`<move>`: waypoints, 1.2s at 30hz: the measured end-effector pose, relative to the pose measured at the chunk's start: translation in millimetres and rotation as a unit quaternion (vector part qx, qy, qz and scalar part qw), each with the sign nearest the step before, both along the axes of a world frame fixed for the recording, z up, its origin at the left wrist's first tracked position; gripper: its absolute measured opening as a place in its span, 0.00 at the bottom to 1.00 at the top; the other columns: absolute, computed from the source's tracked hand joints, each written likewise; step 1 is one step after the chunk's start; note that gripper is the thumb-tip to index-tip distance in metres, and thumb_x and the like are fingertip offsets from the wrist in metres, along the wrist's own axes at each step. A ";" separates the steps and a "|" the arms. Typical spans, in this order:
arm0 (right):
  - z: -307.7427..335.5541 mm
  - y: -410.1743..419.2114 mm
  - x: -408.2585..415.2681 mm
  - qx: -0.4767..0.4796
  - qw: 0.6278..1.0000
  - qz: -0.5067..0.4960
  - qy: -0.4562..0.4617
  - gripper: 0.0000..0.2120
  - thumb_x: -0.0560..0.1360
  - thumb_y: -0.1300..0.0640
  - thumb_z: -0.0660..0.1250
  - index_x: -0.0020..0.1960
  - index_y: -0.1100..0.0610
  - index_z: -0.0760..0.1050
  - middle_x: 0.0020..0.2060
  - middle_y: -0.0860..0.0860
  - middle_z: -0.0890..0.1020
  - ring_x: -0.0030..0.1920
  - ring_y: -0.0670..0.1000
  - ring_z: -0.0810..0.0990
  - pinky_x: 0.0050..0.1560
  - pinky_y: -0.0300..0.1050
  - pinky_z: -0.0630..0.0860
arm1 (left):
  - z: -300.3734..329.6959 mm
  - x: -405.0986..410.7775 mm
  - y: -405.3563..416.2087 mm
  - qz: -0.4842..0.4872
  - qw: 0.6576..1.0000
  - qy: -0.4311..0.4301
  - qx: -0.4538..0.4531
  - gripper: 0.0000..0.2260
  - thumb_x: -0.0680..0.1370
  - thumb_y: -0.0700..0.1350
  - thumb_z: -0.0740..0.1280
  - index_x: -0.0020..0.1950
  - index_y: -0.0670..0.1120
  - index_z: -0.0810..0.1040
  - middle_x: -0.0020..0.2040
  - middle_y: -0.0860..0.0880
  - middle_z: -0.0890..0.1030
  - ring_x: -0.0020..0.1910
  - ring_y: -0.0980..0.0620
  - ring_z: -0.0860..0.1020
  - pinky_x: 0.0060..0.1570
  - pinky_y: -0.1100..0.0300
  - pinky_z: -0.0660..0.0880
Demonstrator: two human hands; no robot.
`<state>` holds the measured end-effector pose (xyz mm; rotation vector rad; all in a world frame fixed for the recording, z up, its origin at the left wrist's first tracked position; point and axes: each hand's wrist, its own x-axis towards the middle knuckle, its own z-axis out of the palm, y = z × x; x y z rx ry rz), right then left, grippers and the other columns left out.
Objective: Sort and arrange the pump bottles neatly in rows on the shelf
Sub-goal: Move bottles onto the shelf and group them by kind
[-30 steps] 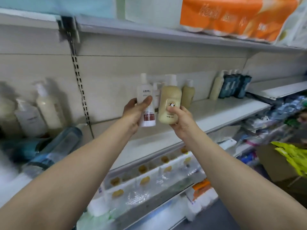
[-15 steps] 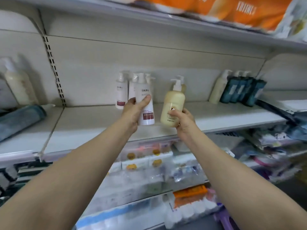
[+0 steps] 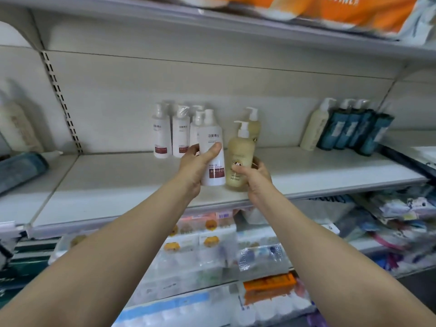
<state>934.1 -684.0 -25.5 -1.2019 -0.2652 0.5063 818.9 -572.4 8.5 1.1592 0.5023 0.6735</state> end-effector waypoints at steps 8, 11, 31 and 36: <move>-6.4 29.2 38.0 -0.065 0.996 0.008 -0.054 0.35 0.66 0.69 0.79 0.67 0.54 0.69 0.58 0.53 0.83 0.57 0.55 0.82 0.62 0.57 0.79 | -4.8 29.7 24.7 0.008 1.000 -0.002 0.018 0.19 0.72 0.48 0.77 0.61 0.48 0.78 0.54 0.49 0.85 0.52 0.49 0.84 0.57 0.46 0.80; -10.5 31.3 50.6 -0.085 0.993 0.010 -0.084 0.35 0.67 0.68 0.79 0.68 0.53 0.70 0.60 0.52 0.82 0.59 0.55 0.82 0.62 0.54 0.78 | -12.0 35.9 31.1 -0.001 1.000 -0.005 0.024 0.16 0.73 0.48 0.76 0.59 0.49 0.79 0.53 0.48 0.85 0.51 0.49 0.84 0.56 0.45 0.80; 32.5 29.7 90.2 -0.080 0.984 -0.098 -0.128 0.20 0.73 0.48 0.73 0.61 0.52 0.75 0.48 0.44 0.80 0.51 0.49 0.80 0.55 0.45 0.77 | 9.2 90.4 1.2 0.029 0.998 -0.026 0.059 0.28 0.66 0.55 0.79 0.62 0.48 0.76 0.57 0.45 0.84 0.53 0.46 0.84 0.57 0.41 0.79; 41.0 6.0 100.2 -0.008 0.987 0.043 -0.155 0.20 0.68 0.46 0.71 0.56 0.55 0.81 0.48 0.52 0.86 0.48 0.53 0.85 0.46 0.47 0.78 | 17.8 123.1 -28.0 0.060 0.994 -0.073 0.056 0.25 0.70 0.50 0.78 0.63 0.43 0.75 0.57 0.39 0.82 0.51 0.43 0.84 0.51 0.45 0.82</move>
